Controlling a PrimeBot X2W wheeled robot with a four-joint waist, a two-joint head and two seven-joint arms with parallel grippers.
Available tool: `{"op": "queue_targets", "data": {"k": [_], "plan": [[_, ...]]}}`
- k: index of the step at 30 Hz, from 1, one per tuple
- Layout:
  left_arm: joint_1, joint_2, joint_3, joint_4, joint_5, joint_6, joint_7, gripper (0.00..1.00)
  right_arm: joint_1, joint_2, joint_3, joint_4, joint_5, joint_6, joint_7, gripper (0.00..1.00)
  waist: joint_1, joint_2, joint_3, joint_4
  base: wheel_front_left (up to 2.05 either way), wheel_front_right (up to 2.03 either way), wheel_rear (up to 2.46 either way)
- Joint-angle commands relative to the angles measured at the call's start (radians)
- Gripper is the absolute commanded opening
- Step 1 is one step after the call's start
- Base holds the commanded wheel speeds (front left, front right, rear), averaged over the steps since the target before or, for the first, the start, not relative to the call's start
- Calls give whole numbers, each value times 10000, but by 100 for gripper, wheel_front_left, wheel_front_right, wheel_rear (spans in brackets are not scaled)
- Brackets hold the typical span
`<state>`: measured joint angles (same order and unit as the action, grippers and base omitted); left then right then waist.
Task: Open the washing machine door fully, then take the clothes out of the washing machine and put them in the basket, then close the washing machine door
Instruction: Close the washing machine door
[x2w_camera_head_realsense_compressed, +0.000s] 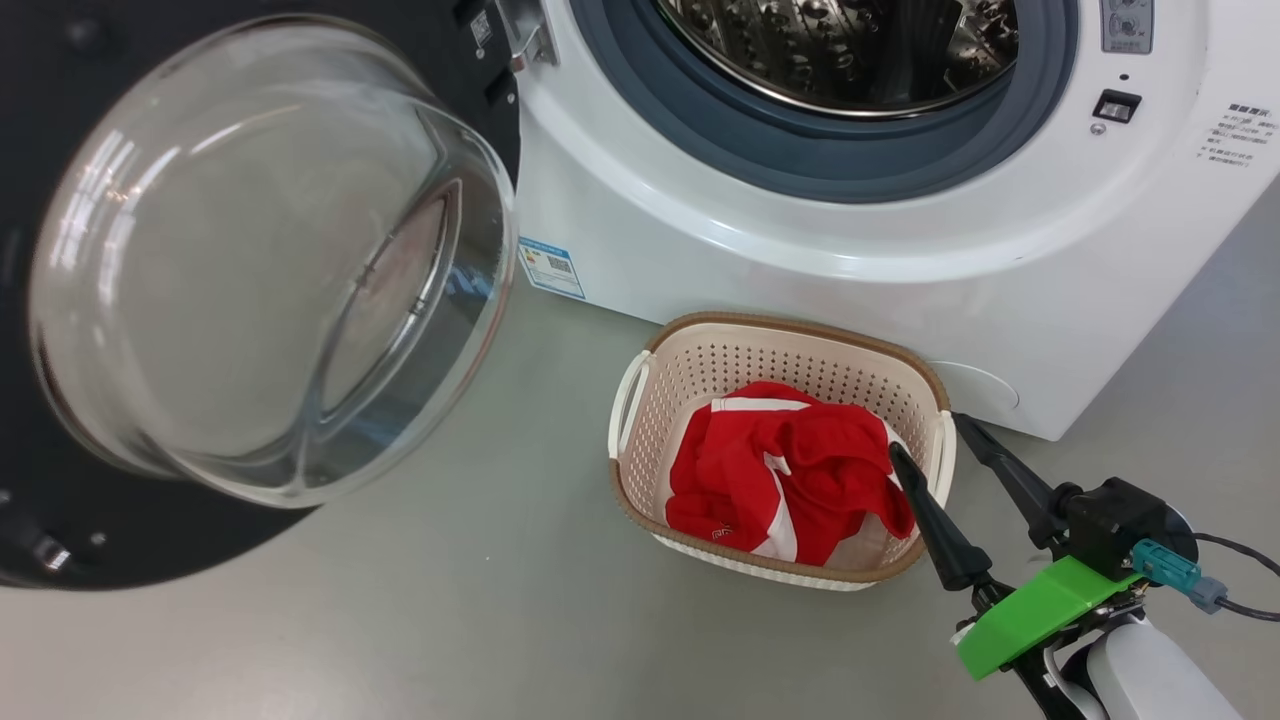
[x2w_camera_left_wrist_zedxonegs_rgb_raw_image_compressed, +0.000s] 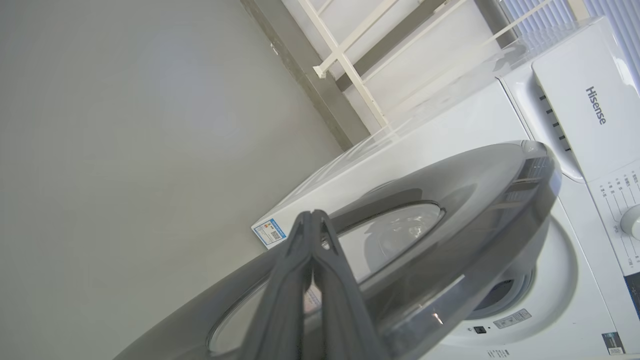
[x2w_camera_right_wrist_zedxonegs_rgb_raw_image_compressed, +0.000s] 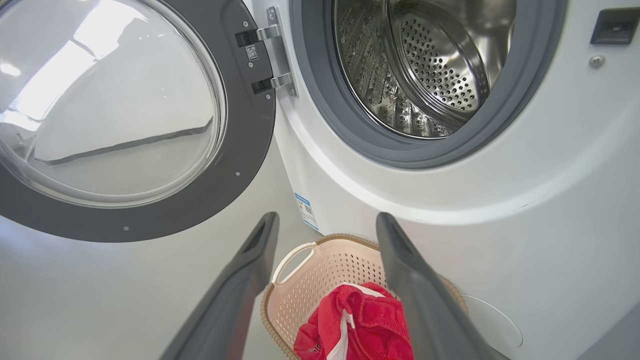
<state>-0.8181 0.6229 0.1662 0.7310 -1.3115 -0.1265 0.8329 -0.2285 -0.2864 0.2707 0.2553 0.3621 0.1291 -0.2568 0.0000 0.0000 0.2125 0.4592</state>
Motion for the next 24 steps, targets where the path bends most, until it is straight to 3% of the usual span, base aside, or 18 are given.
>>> {"op": "queue_targets", "data": {"k": [1, 9, 24], "plan": [[382, 432, -18, -611, -176, -40, 527, 0, -31, 47, 116, -203, -82, 16, -49, 100, 0, 0, -105, 31, 0, 0, 0], [1259, 472, -163, -2558, -1170, -41, 2246, 0, 148, 146, -28, -239, -53, 16, -49, 100, 0, 0, -378, -4, 0, 0, 0], [2663, 180, -506, -5956, -2427, -41, 3937, 0, 405, 251, -201, -325, -81, 16, -49, 100, 0, 0, -727, -426, 0, 0, 0]]}}
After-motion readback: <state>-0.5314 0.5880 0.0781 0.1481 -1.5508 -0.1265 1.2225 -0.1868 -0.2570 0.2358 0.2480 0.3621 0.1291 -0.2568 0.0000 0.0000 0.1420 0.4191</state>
